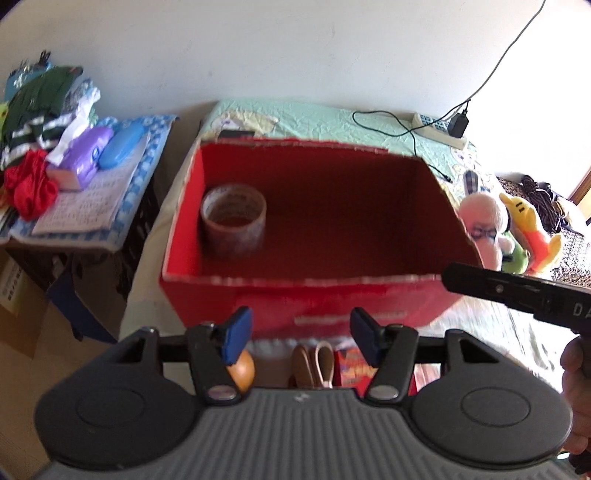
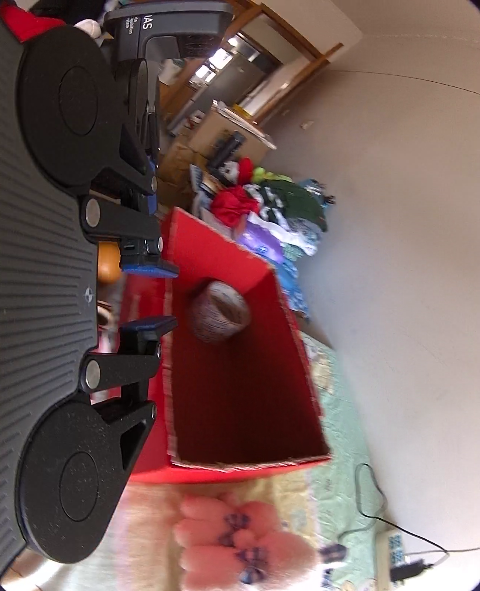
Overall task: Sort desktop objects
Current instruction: 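Withdraw the right gripper up out of the red box, then move the right gripper to the red patterned gift box and grasp it, then lift the red gift box with the right gripper toward the red box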
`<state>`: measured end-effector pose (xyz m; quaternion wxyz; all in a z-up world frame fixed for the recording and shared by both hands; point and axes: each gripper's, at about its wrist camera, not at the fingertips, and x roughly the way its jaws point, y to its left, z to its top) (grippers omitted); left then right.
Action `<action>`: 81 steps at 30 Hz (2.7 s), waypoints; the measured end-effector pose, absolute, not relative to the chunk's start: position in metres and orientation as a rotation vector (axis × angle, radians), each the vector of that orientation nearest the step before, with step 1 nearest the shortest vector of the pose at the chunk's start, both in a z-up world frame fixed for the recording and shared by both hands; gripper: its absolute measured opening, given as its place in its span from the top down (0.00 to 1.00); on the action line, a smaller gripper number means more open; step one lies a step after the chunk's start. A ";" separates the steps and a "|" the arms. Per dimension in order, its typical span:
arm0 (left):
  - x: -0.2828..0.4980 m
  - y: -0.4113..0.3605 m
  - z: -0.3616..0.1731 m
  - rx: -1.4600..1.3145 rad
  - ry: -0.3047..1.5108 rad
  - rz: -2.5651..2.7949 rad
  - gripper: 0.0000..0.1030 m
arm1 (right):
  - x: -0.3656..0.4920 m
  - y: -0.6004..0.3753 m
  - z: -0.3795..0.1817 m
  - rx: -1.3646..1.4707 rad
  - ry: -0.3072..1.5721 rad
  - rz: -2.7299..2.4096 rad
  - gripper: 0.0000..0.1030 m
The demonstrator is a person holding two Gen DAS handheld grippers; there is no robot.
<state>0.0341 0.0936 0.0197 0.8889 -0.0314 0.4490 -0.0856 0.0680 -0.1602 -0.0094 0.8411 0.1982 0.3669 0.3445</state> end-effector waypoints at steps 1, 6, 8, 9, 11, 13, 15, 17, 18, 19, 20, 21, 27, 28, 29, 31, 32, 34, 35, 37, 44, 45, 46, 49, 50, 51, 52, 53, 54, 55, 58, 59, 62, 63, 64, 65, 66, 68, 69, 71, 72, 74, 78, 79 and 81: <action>0.028 0.095 0.015 -0.077 0.942 -0.174 0.42 | 0.066 -0.158 -0.014 0.414 0.794 0.745 0.74; 0.000 0.110 -0.016 -0.226 1.019 -0.167 0.46 | 0.064 -0.144 -0.025 0.382 0.846 0.806 0.74; -0.010 0.116 -0.025 -0.267 1.035 -0.150 0.46 | 0.064 -0.140 -0.027 0.369 0.858 0.817 0.74; -0.015 0.118 -0.028 -0.277 1.039 -0.142 0.46 | 0.064 -0.138 -0.029 0.363 0.863 0.821 0.74; -0.024 0.122 -0.033 -0.310 1.048 -0.147 0.46 | 0.064 -0.134 -0.032 0.359 0.879 0.836 0.74; -0.029 0.125 -0.038 -0.331 1.061 -0.149 0.46 | 0.066 -0.130 -0.036 0.359 0.904 0.853 0.74; -0.031 0.126 -0.044 -0.322 1.073 -0.125 0.46 | 0.066 -0.125 -0.041 0.353 0.930 0.859 0.74; -0.030 0.130 -0.047 -0.327 1.079 -0.116 0.46 | 0.066 -0.123 -0.044 0.345 0.948 0.863 0.74; -0.029 0.132 -0.048 -0.334 1.083 -0.117 0.46 | 0.066 -0.122 -0.045 0.337 0.954 0.863 0.74; -0.028 0.134 -0.048 -0.335 1.086 -0.123 0.46 | 0.066 -0.122 -0.046 0.325 0.955 0.855 0.74; -0.027 0.135 -0.047 -0.328 1.086 -0.131 0.46 | 0.065 -0.123 -0.046 0.312 0.953 0.843 0.74; -0.026 0.134 -0.045 -0.317 1.082 -0.145 0.46 | 0.064 -0.124 -0.046 0.301 0.954 0.827 0.74; -0.018 0.108 -0.051 -0.285 1.121 -0.281 0.42 | 0.062 -0.148 -0.058 0.286 1.014 0.701 0.73; -0.017 0.103 -0.051 -0.288 1.120 -0.307 0.42 | 0.061 -0.153 -0.059 0.286 1.021 0.685 0.73; -0.017 0.099 -0.049 -0.290 1.114 -0.337 0.42 | 0.060 -0.157 -0.061 0.291 1.028 0.671 0.73; -0.016 0.086 -0.046 -0.277 1.111 -0.408 0.42 | 0.060 -0.166 -0.066 0.314 1.051 0.651 0.73; -0.015 0.079 -0.046 -0.251 1.113 -0.424 0.42 | 0.059 -0.170 -0.069 0.329 1.068 0.647 0.73; -0.010 0.068 -0.050 -0.198 1.120 -0.422 0.42 | 0.059 -0.174 -0.075 0.362 1.093 0.638 0.73; -0.008 0.064 -0.053 -0.192 1.133 -0.425 0.42 | 0.058 -0.176 -0.077 0.376 1.099 0.634 0.73; -0.003 0.059 -0.058 -0.188 1.146 -0.429 0.42 | 0.056 -0.177 -0.079 0.390 1.099 0.629 0.73; 0.007 0.050 -0.065 -0.147 1.149 -0.395 0.38 | 0.056 -0.177 -0.086 0.417 1.112 0.642 0.70; 0.008 0.049 -0.065 -0.146 1.149 -0.396 0.36 | 0.056 -0.178 -0.087 0.424 1.112 0.645 0.70; 0.008 0.048 -0.066 -0.142 1.146 -0.399 0.34 | 0.056 -0.179 -0.088 0.431 1.112 0.645 0.70; 0.009 0.044 -0.067 -0.144 1.149 -0.398 0.29 | 0.058 -0.183 -0.089 0.461 1.121 0.649 0.70; 0.009 0.044 -0.067 -0.148 1.151 -0.401 0.27 | 0.058 -0.185 -0.089 0.471 1.125 0.651 0.70; 0.009 0.043 -0.067 -0.153 1.153 -0.404 0.26 | 0.058 -0.187 -0.089 0.479 1.128 0.650 0.70; 0.009 0.042 -0.067 -0.161 1.153 -0.410 0.25 | 0.058 -0.189 -0.089 0.482 1.130 0.644 0.69; 0.010 0.041 -0.068 -0.170 1.155 -0.422 0.25 | 0.058 -0.192 -0.089 0.485 1.128 0.638 0.69; 0.010 0.038 -0.068 -0.178 1.159 -0.435 0.23 | 0.058 -0.196 -0.089 0.489 1.127 0.630 0.69; 0.011 0.036 -0.069 -0.182 1.162 -0.446 0.22 | 0.058 -0.200 -0.088 0.493 1.128 0.622 0.69; 0.010 0.021 -0.070 -0.160 1.164 -0.494 0.21 | 0.057 -0.211 -0.086 0.488 1.123 0.594 0.68; 0.009 0.015 -0.070 -0.148 1.163 -0.510 0.21 | 0.056 -0.215 -0.086 0.488 1.126 0.586 0.68; 0.012 0.001 -0.070 -0.107 1.157 -0.544 0.21 | 0.053 -0.227 -0.087 0.486 1.123 0.562 0.67; 0.013 -0.003 -0.070 -0.095 1.156 -0.549 0.21 | 0.053 -0.229 -0.087 0.492 1.121 0.555 0.67; 0.015 -0.005 -0.070 -0.089 1.159 -0.551 0.21 | 0.053 -0.230 -0.087 0.499 1.118 0.549 0.67; 0.018 -0.004 -0.070 -0.091 1.163 -0.553 0.21 | 0.053 -0.232 -0.087 0.503 1.115 0.540 0.67; 0.020 -0.002 -0.070 -0.103 1.168 -0.557 0.20 | 0.054 -0.233 -0.088 0.507 1.111 0.530 0.67; 0.024 0.002 -0.071 -0.124 1.181 -0.553 0.16 | 0.055 -0.232 -0.090 0.515 1.114 0.521 0.60; 0.027 0.003 -0.073 -0.124 1.188 -0.538 0.13 | 0.055 -0.231 -0.092 0.516 1.118 0.517 0.56; 0.033 0.005 -0.077 -0.114 1.199 -0.516 0.13 | 0.056 -0.228 -0.095 0.510 1.124 0.514 0.55; 0.036 0.004 -0.080 -0.117 1.209 -0.518 0.13 | 0.058 -0.226 -0.096 0.509 1.129 0.513 0.55; 0.043 0.000 -0.086 -0.122 1.234 -0.522 0.17 | 0.060 -0.226 -0.100 0.521 1.142 0.504 0.55; 0.047 -0.009 -0.094 -0.103 1.249 -0.515 0.21 | 0.063 -0.226 -0.107 0.548 1.168 0.492 0.56; 0.047 -0.009 -0.095 -0.103 1.252 -0.515 0.21 | 0.063 -0.226 -0.108 0.553 1.178 0.484 0.57; 0.048 -0.012 -0.098 -0.100 1.262 -0.515 0.22 | 0.063 -0.229 -0.112 0.574 1.191 0.473 0.57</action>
